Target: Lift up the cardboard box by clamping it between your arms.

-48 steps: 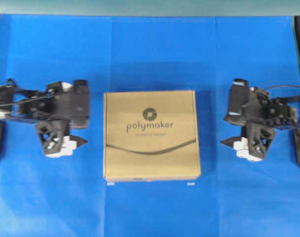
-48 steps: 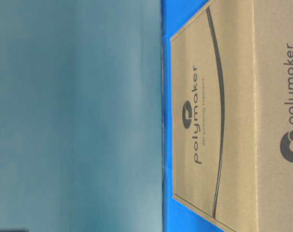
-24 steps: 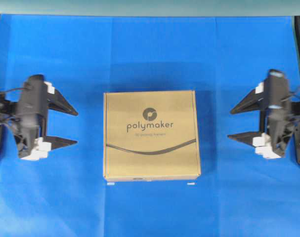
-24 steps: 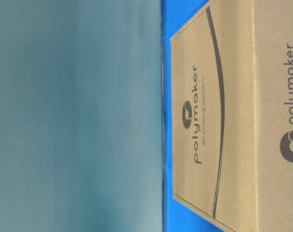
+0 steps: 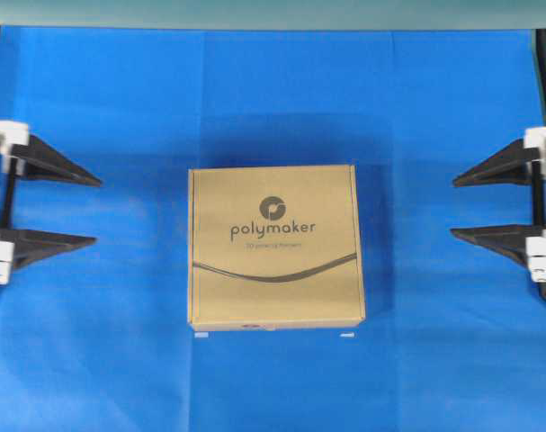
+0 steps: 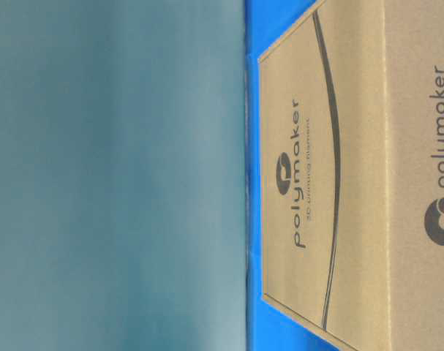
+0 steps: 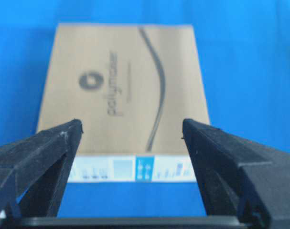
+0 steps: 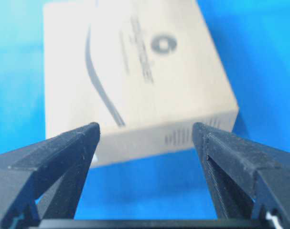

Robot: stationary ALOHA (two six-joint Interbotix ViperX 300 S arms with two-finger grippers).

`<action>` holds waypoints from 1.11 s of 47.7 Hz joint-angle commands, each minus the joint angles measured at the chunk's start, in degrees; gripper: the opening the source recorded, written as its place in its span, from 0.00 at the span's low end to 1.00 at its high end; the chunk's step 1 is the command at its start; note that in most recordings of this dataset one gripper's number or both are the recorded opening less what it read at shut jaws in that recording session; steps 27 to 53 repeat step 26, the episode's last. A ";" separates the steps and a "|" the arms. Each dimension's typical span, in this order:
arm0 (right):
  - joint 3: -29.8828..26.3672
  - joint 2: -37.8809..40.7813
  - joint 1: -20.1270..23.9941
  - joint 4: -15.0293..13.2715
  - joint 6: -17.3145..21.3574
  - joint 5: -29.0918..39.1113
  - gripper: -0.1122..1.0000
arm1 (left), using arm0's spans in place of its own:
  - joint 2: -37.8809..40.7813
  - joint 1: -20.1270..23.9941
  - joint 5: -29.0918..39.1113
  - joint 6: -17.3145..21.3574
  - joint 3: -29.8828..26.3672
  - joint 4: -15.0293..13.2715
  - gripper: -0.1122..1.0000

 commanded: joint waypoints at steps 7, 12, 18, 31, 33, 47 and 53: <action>0.00 -4.48 0.00 0.00 0.18 -0.62 0.99 | -2.20 0.09 0.00 -0.18 -0.35 0.00 0.84; -0.09 -4.83 0.00 0.00 0.18 -0.79 0.99 | -2.02 0.00 -0.35 -0.26 -0.35 0.00 0.84; 0.26 -4.92 0.00 0.00 0.18 -0.44 0.99 | -1.85 0.00 -0.35 -0.44 -0.26 -0.09 0.84; 1.05 -5.27 -0.09 0.00 0.18 -0.44 0.99 | -1.93 0.00 -0.53 -0.79 -0.18 0.00 0.84; 1.05 -5.27 -0.09 0.00 0.18 -0.44 0.99 | -1.93 0.00 -0.53 -0.79 -0.18 0.00 0.84; 1.05 -5.27 -0.09 0.00 0.18 -0.44 0.99 | -1.93 0.00 -0.53 -0.79 -0.18 0.00 0.84; 1.05 -5.27 -0.09 0.00 0.18 -0.44 0.99 | -1.93 0.00 -0.53 -0.79 -0.18 0.00 0.84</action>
